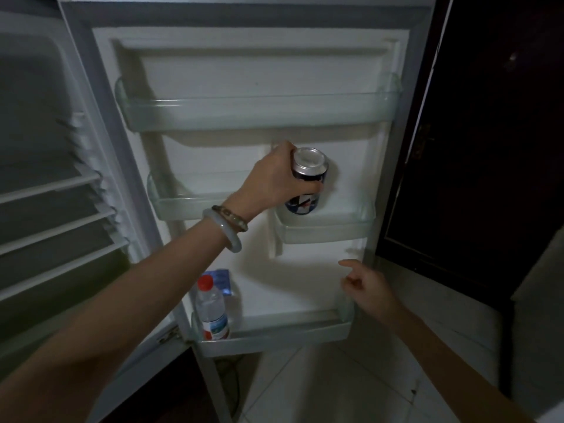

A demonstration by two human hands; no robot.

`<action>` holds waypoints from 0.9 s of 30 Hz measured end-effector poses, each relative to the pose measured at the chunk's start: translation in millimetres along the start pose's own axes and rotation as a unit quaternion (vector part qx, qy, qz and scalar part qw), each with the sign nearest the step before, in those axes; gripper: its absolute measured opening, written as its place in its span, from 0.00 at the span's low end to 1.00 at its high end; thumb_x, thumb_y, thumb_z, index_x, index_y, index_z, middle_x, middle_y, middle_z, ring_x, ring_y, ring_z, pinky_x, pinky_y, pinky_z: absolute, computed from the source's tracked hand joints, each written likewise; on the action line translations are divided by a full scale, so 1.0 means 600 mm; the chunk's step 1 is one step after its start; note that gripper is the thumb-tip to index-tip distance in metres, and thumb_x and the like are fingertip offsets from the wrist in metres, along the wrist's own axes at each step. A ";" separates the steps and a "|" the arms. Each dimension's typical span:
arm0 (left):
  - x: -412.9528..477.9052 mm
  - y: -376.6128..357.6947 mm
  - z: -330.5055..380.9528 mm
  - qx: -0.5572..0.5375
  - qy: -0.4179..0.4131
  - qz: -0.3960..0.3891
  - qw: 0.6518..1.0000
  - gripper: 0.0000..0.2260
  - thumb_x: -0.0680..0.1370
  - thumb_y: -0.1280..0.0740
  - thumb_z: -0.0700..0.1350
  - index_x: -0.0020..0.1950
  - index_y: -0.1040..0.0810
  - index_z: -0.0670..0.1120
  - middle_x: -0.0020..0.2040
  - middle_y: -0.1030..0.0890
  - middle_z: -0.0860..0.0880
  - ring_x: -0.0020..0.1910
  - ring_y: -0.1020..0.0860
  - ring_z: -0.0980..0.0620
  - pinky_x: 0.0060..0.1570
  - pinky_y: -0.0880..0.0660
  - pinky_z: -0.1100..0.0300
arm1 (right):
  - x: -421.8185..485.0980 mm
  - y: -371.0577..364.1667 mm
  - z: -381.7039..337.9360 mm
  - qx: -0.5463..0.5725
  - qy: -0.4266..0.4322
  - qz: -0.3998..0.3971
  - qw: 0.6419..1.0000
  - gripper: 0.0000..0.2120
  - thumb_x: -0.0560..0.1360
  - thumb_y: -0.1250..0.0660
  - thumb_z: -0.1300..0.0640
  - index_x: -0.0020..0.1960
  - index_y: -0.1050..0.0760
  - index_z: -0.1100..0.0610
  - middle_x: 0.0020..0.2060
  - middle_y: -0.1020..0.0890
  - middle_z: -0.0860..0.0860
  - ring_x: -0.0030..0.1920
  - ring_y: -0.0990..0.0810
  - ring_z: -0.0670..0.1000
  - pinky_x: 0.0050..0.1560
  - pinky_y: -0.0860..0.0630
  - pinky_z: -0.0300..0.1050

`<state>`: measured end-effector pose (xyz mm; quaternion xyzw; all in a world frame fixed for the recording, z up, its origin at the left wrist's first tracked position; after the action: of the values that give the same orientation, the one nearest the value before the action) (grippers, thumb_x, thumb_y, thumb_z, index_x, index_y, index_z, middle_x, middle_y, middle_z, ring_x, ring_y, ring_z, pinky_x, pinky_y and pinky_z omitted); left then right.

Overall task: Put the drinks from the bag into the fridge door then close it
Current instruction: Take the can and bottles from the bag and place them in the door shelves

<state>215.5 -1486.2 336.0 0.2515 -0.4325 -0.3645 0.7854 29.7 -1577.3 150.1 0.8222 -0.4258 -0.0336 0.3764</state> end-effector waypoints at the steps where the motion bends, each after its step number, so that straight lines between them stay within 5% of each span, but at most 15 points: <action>1: 0.004 -0.003 0.001 0.020 -0.006 0.004 1.000 0.27 0.65 0.26 0.56 0.55 0.32 0.46 0.49 0.26 0.53 0.50 0.25 0.50 0.50 0.32 0.55 | 0.000 0.004 0.004 0.001 -0.002 0.007 1.000 0.15 0.73 0.34 0.66 0.59 0.24 0.58 0.33 0.25 0.54 0.36 0.25 0.53 0.39 0.31 0.35; 7: 0.008 -0.019 -0.010 0.154 -0.030 0.025 0.987 0.30 0.65 0.29 0.61 0.58 0.32 0.45 0.52 0.22 0.48 0.54 0.25 0.46 0.54 0.41 0.53 | 0.003 0.013 0.014 0.005 -0.005 0.016 1.000 0.15 0.73 0.34 0.66 0.59 0.24 0.58 0.35 0.22 0.60 0.38 0.21 0.60 0.44 0.27 0.47; 13: 0.004 -0.026 -0.015 0.268 -0.063 0.024 0.961 0.29 0.68 0.34 0.64 0.57 0.31 0.43 0.52 0.21 0.45 0.55 0.27 0.44 0.55 0.41 0.51 | 0.007 -0.003 0.010 0.001 0.001 0.002 1.000 0.15 0.73 0.34 0.66 0.59 0.24 0.58 0.36 0.22 0.59 0.40 0.21 0.59 0.43 0.29 0.42; 17: 0.000 -0.035 -0.024 0.344 -0.086 0.049 0.934 0.32 0.68 0.36 0.67 0.57 0.26 0.41 0.57 0.23 0.43 0.58 0.30 0.44 0.58 0.42 0.50 | 0.008 -0.012 0.004 -0.002 0.014 -0.010 1.000 0.15 0.73 0.35 0.66 0.59 0.24 0.58 0.37 0.20 0.64 0.40 0.20 0.61 0.45 0.25 0.48; 27: -0.009 -0.029 -0.024 0.378 -0.097 0.025 0.920 0.29 0.70 0.36 0.66 0.60 0.26 0.46 0.59 0.24 0.46 0.64 0.32 0.45 0.69 0.52 0.46 | 0.004 -0.024 -0.003 -0.005 0.017 -0.031 0.999 0.14 0.74 0.35 0.64 0.59 0.24 0.59 0.34 0.22 0.55 0.36 0.23 0.52 0.42 0.28 0.41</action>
<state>220.1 -1491.2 313.8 0.4823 -0.6181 -0.1767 0.5951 41.6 -1573.2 142.9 0.8334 -0.3936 -0.0329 0.3865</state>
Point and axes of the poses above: each hand's wrist, its own x-axis towards the middle knuckle, its own y-axis out of the back of the hand, z = x × y, the point moved 1 cm from there along x, towards the middle knuckle
